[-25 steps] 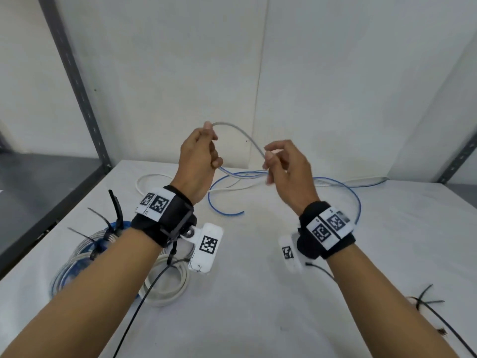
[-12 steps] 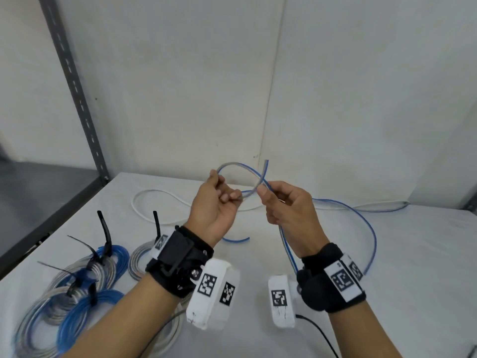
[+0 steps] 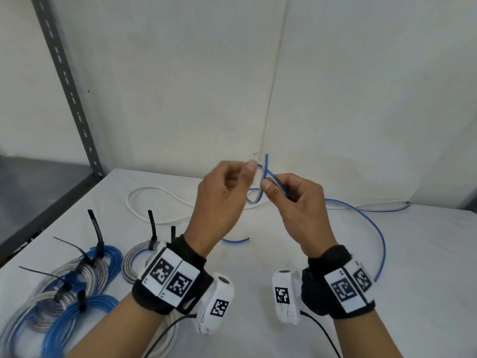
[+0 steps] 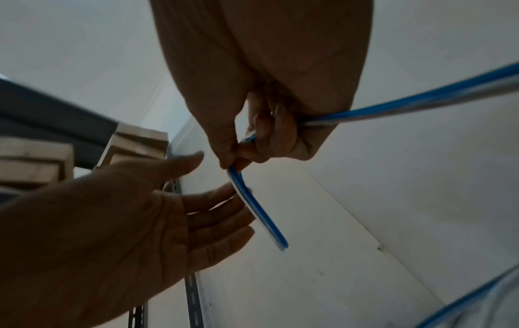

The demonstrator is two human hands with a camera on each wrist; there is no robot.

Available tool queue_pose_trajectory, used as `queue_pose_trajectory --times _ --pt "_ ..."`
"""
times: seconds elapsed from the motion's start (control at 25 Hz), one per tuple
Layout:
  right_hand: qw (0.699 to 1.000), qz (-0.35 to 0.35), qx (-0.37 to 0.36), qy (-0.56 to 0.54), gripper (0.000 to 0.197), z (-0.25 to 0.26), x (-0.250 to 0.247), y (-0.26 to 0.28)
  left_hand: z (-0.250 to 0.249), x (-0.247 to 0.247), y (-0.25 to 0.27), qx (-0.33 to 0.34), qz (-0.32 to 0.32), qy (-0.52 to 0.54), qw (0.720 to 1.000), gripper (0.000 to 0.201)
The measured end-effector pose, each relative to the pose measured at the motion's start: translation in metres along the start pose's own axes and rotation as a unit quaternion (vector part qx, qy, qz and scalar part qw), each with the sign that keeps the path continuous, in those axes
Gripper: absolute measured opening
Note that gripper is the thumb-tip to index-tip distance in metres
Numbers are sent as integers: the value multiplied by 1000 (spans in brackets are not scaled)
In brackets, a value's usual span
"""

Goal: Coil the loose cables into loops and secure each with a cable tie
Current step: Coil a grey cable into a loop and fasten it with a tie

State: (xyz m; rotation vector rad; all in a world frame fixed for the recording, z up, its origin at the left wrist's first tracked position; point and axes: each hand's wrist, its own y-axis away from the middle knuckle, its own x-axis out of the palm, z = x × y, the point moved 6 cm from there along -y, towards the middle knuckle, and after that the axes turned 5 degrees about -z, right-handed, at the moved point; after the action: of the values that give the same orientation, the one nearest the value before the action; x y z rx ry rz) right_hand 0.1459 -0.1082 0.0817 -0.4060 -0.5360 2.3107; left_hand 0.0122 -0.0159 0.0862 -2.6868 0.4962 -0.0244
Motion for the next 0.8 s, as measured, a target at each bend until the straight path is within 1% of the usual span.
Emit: queue_pose_trajectory --times 0.04,0.08,0.12,0.16,0.24,0.32,0.36,0.44,0.52,0.6,0.72,0.8 --pt "1000 8 -16 21 13 2 4 1 0 5 2 8 50 -8 999 30" --pt "999 16 -29 40 12 3 9 3 4 9 3 0 96 8 995 36" --pt "997 19 -40 57 9 4 13 5 7 13 4 -13 127 37 991 39" --pt "996 17 -50 70 5 4 15 6 10 15 4 -27 138 73 987 40" --pt "995 -12 -59 75 7 3 17 8 16 15 4 -71 119 137 981 38" --pt "996 -47 -59 47 15 5 19 11 20 16 3 -135 99 207 964 39" --pt "996 -43 -72 39 19 8 21 12 21 17 2 -164 102 243 950 40" --pt "992 17 -110 54 19 16 28 15 19 15 1 -203 118 304 923 44" --pt "986 79 -123 78 16 19 31 15 15 11 -1 -225 129 345 902 43" --pt "984 99 -121 85 18 16 28 13 13 9 -3 -236 137 373 887 42" --pt "988 69 -122 61 15 17 27 15 13 6 -6 -244 126 376 885 40" --pt "989 59 -125 45 14 20 28 17 15 7 -5 -267 117 388 874 38"
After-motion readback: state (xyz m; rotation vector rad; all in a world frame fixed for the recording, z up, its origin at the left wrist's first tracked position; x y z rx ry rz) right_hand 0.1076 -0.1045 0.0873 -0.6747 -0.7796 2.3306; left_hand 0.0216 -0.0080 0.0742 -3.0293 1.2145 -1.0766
